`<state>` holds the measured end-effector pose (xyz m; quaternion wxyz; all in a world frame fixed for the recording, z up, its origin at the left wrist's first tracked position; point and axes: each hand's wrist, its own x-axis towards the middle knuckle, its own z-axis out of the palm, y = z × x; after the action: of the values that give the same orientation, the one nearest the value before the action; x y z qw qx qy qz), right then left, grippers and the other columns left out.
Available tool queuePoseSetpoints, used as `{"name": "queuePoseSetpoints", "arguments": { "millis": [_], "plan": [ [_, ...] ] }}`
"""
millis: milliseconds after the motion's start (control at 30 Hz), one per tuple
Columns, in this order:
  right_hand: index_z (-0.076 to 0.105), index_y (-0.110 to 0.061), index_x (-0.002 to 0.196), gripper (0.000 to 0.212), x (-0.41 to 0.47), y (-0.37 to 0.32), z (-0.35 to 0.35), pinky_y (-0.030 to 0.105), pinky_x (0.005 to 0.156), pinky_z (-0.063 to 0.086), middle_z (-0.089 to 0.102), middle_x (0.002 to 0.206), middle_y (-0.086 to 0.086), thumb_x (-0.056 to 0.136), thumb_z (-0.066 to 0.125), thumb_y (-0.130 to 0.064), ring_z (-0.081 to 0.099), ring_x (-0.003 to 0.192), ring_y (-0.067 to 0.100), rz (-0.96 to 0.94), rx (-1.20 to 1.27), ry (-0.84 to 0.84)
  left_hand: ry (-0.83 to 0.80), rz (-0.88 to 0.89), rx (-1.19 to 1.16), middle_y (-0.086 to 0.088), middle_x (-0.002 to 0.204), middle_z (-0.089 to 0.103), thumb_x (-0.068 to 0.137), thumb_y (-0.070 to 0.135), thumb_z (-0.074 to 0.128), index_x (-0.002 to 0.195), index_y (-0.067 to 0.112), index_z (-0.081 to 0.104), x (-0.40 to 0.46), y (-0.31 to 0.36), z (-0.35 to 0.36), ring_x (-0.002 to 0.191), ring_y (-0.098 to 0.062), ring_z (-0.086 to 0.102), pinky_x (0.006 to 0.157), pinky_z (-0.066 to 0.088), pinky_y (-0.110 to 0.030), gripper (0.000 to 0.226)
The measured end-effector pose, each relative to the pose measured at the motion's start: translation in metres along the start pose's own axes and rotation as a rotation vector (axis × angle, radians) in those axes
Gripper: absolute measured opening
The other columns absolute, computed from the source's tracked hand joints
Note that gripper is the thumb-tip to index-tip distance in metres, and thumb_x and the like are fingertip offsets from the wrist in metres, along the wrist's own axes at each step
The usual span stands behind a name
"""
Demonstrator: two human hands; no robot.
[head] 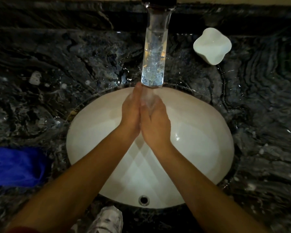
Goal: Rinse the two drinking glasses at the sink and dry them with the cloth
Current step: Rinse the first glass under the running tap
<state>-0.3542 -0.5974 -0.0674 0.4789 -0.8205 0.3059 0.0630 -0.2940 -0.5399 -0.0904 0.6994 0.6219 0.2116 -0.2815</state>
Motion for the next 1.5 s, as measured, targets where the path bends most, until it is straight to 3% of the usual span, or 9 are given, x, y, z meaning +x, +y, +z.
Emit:
{"name": "queuePoseSetpoints", "arguments": {
  "millis": [200, 400, 467, 600, 900, 1067, 1233, 1367, 1500],
  "plan": [
    [0.060, -0.030, 0.096, 0.033, 0.056, -0.016, -0.023, 0.037, 0.084, 0.051, 0.067, 0.099, -0.001, 0.106, 0.034, -0.047, 0.065, 0.101, 0.026, 0.246, 0.043, -0.260, -0.021, 0.014, 0.053, -0.003, 0.085, 0.078, 0.104, 0.043, 0.052, 0.088, 0.019, 0.072, -0.004, -0.001, 0.003, 0.081, -0.019, 0.075, 0.071, 0.057, -0.034, 0.036],
    [0.030, -0.013, 0.157, 0.063, -0.007, -0.020, -0.002, 0.038, 0.112, 0.036, 0.047, 0.152, 0.013, 0.106, 0.036, -0.049, 0.046, 0.138, 0.028, 0.035, -0.170, -0.004, -0.080, 0.054, 0.286, 0.028, 0.076, 0.070, 0.110, 0.020, 0.042, 0.091, 0.029, 0.054, -0.001, -0.013, 0.000, 0.067, 0.021, 0.060, 0.062, 0.045, -0.002, 0.024],
    [0.017, -0.012, 0.161, 0.071, -0.015, -0.013, -0.001, 0.032, 0.120, 0.025, 0.031, 0.165, 0.011, 0.106, 0.036, -0.051, 0.033, 0.150, 0.024, -0.017, -0.134, -0.065, -0.089, 0.076, 0.363, 0.025, 0.069, 0.070, 0.111, 0.021, 0.042, 0.089, 0.019, 0.060, 0.001, -0.012, -0.004, 0.066, 0.016, 0.063, 0.061, 0.046, -0.005, 0.028],
    [0.046, -0.020, 0.142, 0.063, 0.028, 0.003, -0.014, 0.042, 0.106, 0.050, 0.066, 0.127, 0.003, 0.097, 0.039, -0.063, 0.066, 0.113, 0.022, 0.192, 0.222, -0.154, -0.144, -0.079, 0.157, -0.011, 0.107, 0.078, 0.098, 0.057, 0.052, 0.116, 0.009, 0.071, 0.001, -0.007, -0.005, 0.101, -0.026, 0.075, 0.086, 0.060, -0.041, 0.054],
    [0.034, -0.009, 0.157, 0.067, -0.026, 0.016, -0.011, 0.038, 0.128, 0.003, 0.024, 0.168, 0.012, 0.103, 0.028, -0.048, 0.010, 0.158, 0.025, -0.473, -0.357, -0.248, -0.223, -0.253, 0.030, 0.028, 0.068, 0.070, 0.105, 0.058, 0.032, 0.097, 0.038, 0.055, 0.005, -0.025, -0.017, 0.073, 0.008, 0.066, 0.059, 0.054, -0.010, 0.031],
    [0.048, -0.026, 0.150, 0.044, 0.023, -0.005, -0.031, 0.016, 0.112, 0.014, 0.030, 0.166, 0.001, 0.108, 0.043, -0.037, 0.020, 0.154, 0.014, -0.102, 0.012, -0.277, -0.215, -0.328, -0.104, 0.002, 0.109, 0.078, 0.104, 0.055, 0.045, 0.127, 0.025, 0.067, -0.004, -0.022, -0.009, 0.098, -0.013, 0.075, 0.071, 0.061, -0.031, 0.043],
    [0.043, -0.007, 0.152, 0.062, -0.031, 0.004, -0.011, 0.043, 0.128, 0.006, 0.035, 0.163, 0.014, 0.101, 0.036, -0.041, 0.019, 0.155, 0.029, -0.520, -0.365, -0.192, -0.160, -0.358, -0.123, 0.011, 0.105, 0.072, 0.098, 0.060, 0.055, 0.122, 0.025, 0.063, 0.002, -0.012, -0.017, 0.108, -0.006, 0.066, 0.108, 0.049, -0.035, 0.043],
    [0.050, -0.012, 0.149, 0.051, 0.008, -0.015, -0.029, 0.020, 0.112, 0.012, 0.041, 0.160, 0.011, 0.106, 0.040, -0.038, 0.026, 0.152, 0.027, -0.279, -0.252, -0.259, -0.273, -0.380, -0.096, 0.018, 0.077, 0.076, 0.111, 0.041, 0.031, 0.110, 0.026, 0.061, -0.003, -0.009, -0.017, 0.072, 0.005, 0.072, 0.065, 0.059, -0.019, 0.033],
    [0.043, -0.014, 0.151, 0.056, 0.015, -0.019, -0.028, 0.031, 0.119, 0.023, 0.042, 0.157, 0.015, 0.103, 0.042, -0.041, 0.029, 0.148, 0.029, -0.198, -0.313, -0.268, -0.324, -0.263, -0.104, 0.008, 0.109, 0.077, 0.104, 0.041, 0.047, 0.122, 0.025, 0.067, -0.013, -0.006, -0.011, 0.103, -0.005, 0.072, 0.086, 0.058, -0.026, 0.032]
  ]
}}
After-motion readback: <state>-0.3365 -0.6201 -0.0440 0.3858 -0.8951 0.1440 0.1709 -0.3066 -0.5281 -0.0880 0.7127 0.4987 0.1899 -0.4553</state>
